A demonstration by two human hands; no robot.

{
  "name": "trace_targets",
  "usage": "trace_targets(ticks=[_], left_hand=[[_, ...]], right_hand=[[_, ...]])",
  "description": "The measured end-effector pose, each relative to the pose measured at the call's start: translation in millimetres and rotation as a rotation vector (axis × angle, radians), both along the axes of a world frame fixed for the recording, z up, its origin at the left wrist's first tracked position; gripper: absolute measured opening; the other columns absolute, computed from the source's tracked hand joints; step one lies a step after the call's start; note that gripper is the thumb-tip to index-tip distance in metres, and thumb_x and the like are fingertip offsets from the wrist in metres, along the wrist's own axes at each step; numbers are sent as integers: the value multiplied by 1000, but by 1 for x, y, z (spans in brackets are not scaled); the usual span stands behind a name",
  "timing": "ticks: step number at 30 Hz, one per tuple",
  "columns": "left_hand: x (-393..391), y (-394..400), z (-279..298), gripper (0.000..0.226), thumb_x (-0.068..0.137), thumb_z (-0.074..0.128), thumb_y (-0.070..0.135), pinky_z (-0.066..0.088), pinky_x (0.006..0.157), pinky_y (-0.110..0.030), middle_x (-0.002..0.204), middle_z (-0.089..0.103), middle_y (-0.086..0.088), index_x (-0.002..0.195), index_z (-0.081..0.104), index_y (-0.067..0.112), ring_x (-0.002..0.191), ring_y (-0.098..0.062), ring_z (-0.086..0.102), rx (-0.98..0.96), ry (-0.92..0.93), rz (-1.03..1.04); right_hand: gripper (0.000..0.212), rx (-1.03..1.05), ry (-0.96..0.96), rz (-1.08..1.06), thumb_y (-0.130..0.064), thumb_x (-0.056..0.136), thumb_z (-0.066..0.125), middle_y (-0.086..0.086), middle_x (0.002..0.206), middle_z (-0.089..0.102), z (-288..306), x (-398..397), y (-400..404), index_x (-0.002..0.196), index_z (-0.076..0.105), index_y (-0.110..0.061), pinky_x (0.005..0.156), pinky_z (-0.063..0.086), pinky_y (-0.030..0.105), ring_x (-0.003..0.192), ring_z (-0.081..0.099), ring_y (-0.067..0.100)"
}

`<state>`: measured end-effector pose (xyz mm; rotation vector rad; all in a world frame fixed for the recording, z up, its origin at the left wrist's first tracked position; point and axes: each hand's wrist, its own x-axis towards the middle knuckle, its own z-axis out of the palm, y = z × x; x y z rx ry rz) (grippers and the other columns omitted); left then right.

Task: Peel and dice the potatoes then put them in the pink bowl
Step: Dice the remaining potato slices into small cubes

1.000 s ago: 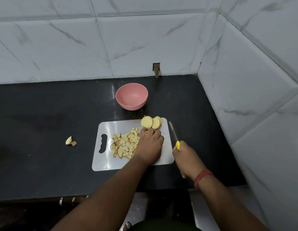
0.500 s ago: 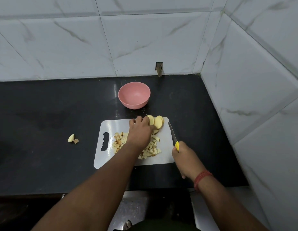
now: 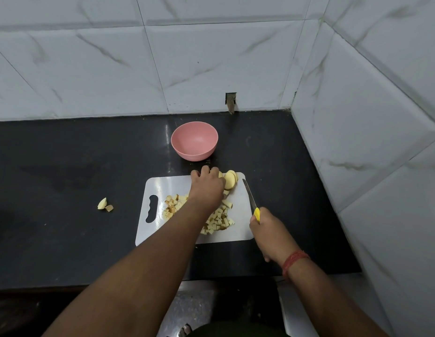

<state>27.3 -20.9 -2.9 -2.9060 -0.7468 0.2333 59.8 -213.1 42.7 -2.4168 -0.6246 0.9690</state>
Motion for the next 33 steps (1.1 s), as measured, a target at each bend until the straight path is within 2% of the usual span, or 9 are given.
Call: trace_targets(ticks=[4, 9, 14, 18, 21, 24, 26, 28, 33], left_hand=[[-2, 1, 1, 44, 94, 65, 41, 37, 103, -50, 136, 55, -5, 132, 56, 21, 122, -27, 45, -18, -41, -52], [-8, -2, 3, 27, 97, 59, 30, 35, 101, -45, 119, 66, 0, 123, 54, 25, 109, -22, 54, -145, -163, -43], [-15, -1, 5, 44, 92, 57, 25, 44, 90, -37, 117, 64, 2, 135, 54, 29, 103, -21, 59, -260, -223, -72], [-20, 3, 4, 46, 90, 57, 23, 55, 82, -37, 122, 59, 4, 135, 58, 29, 100, -20, 62, -368, -332, -21], [-22, 1, 1, 41, 93, 59, 21, 55, 84, -35, 122, 58, 5, 134, 59, 25, 99, -16, 61, -502, -450, 20], [-18, -12, 1, 35, 96, 60, 19, 49, 83, -27, 118, 59, 5, 131, 60, 23, 95, -11, 57, -593, -497, -17], [-11, -24, 0, 30, 96, 61, 18, 45, 83, -26, 115, 61, 4, 126, 61, 21, 95, -12, 55, -603, -483, -26], [-4, -34, -3, 24, 95, 61, 19, 46, 87, -34, 109, 64, 2, 119, 63, 20, 96, -17, 59, -582, -456, -34], [2, -47, -14, 17, 97, 52, 25, 37, 100, -41, 99, 67, 5, 109, 64, 24, 91, -17, 62, -398, -376, -52]], right_hand=[[21, 0, -1, -7, -34, 102, 32, 4, 88, 54, 0, 0, 1, 110, 44, -19, 43, 45, 23, 61, 58, 18], [21, 16, -4, -11, -34, 103, 33, 4, 90, 55, 1, 2, 2, 112, 45, -19, 43, 44, 23, 63, 57, 18], [24, 32, 9, -15, -34, 103, 33, 3, 90, 54, 1, 3, 3, 115, 45, -18, 41, 42, 22, 63, 56, 17], [23, 46, 10, -15, -34, 103, 34, 3, 90, 54, 0, 3, 3, 114, 45, -18, 43, 44, 23, 64, 56, 17], [20, 48, 11, -25, -35, 102, 34, 4, 91, 55, -1, 4, 3, 111, 45, -20, 43, 46, 24, 65, 57, 18], [20, 93, 11, -52, -33, 102, 34, 5, 87, 55, -2, 4, 2, 105, 46, -17, 41, 44, 23, 62, 55, 18], [20, 139, 15, -86, -32, 101, 35, 7, 83, 54, -3, 4, 1, 100, 46, -15, 40, 42, 23, 58, 52, 20], [18, 173, 28, -126, -30, 100, 36, 7, 79, 52, -3, 3, 1, 94, 44, -14, 39, 40, 23, 54, 49, 20], [18, 175, 62, -152, -29, 101, 37, 5, 77, 50, -6, 3, -1, 90, 43, -16, 40, 42, 23, 56, 50, 19]])
